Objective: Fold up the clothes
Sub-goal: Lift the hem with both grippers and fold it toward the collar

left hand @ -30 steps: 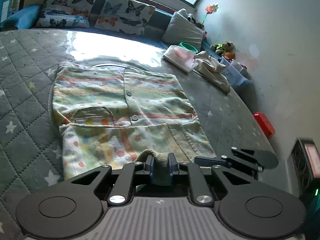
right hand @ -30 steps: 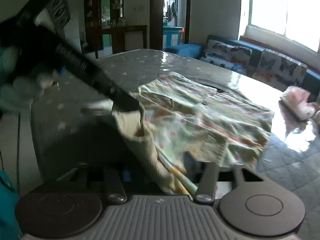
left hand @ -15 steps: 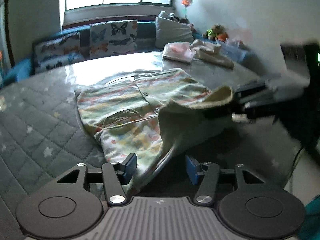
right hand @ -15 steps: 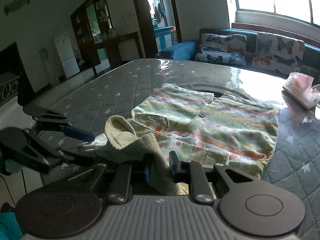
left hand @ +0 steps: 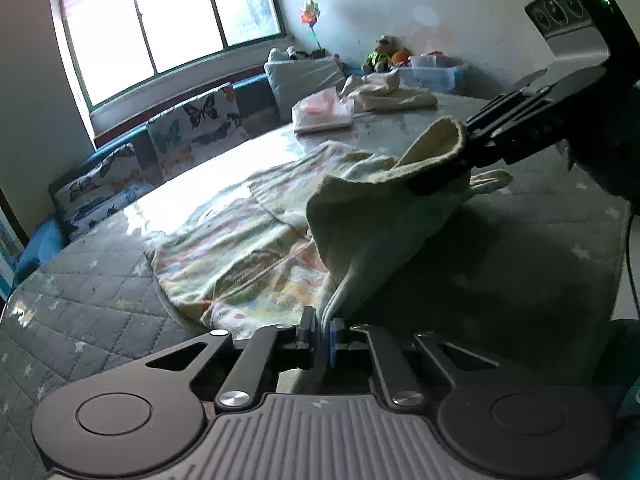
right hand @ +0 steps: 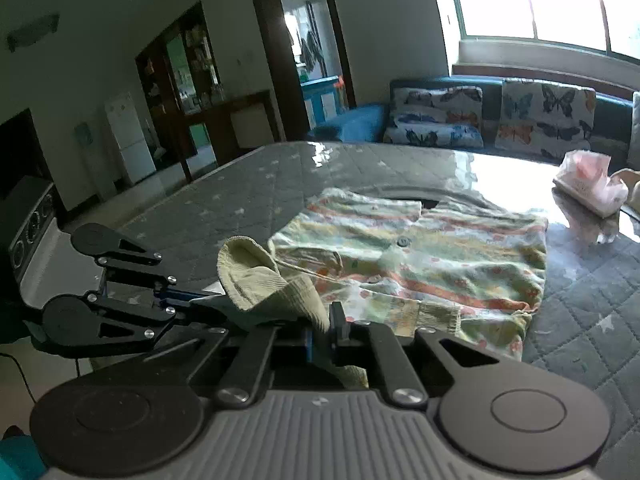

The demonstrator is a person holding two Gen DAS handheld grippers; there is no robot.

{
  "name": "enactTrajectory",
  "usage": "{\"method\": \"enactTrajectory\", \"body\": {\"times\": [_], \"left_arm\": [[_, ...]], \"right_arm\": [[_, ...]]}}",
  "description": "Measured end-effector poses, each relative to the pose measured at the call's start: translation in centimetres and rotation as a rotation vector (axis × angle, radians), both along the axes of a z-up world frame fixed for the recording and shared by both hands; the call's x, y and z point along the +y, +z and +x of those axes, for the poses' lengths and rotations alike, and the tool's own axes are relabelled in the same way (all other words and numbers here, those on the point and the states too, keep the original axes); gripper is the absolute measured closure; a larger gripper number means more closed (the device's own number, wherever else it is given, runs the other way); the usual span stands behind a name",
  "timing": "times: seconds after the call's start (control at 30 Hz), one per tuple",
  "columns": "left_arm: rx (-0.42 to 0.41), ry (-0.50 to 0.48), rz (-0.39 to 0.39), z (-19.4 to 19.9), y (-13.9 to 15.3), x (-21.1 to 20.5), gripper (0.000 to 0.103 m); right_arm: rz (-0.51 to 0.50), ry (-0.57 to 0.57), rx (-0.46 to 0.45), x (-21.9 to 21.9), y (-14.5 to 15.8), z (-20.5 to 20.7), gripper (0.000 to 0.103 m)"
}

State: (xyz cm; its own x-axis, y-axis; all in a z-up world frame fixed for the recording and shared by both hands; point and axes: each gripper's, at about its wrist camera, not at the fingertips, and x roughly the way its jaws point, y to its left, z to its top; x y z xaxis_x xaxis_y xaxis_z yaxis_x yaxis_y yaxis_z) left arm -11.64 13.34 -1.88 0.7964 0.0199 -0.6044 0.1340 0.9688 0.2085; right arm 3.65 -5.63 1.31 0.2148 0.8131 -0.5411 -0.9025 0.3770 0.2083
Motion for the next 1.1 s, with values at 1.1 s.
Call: {"method": "enactTrajectory", "body": {"times": [1.1], "left_arm": [[-0.044, 0.056, -0.261, 2.2, 5.6, 5.0, 0.096]], "right_arm": [[0.0, 0.062, -0.04, 3.2, 6.9, 5.6, 0.098]]}}
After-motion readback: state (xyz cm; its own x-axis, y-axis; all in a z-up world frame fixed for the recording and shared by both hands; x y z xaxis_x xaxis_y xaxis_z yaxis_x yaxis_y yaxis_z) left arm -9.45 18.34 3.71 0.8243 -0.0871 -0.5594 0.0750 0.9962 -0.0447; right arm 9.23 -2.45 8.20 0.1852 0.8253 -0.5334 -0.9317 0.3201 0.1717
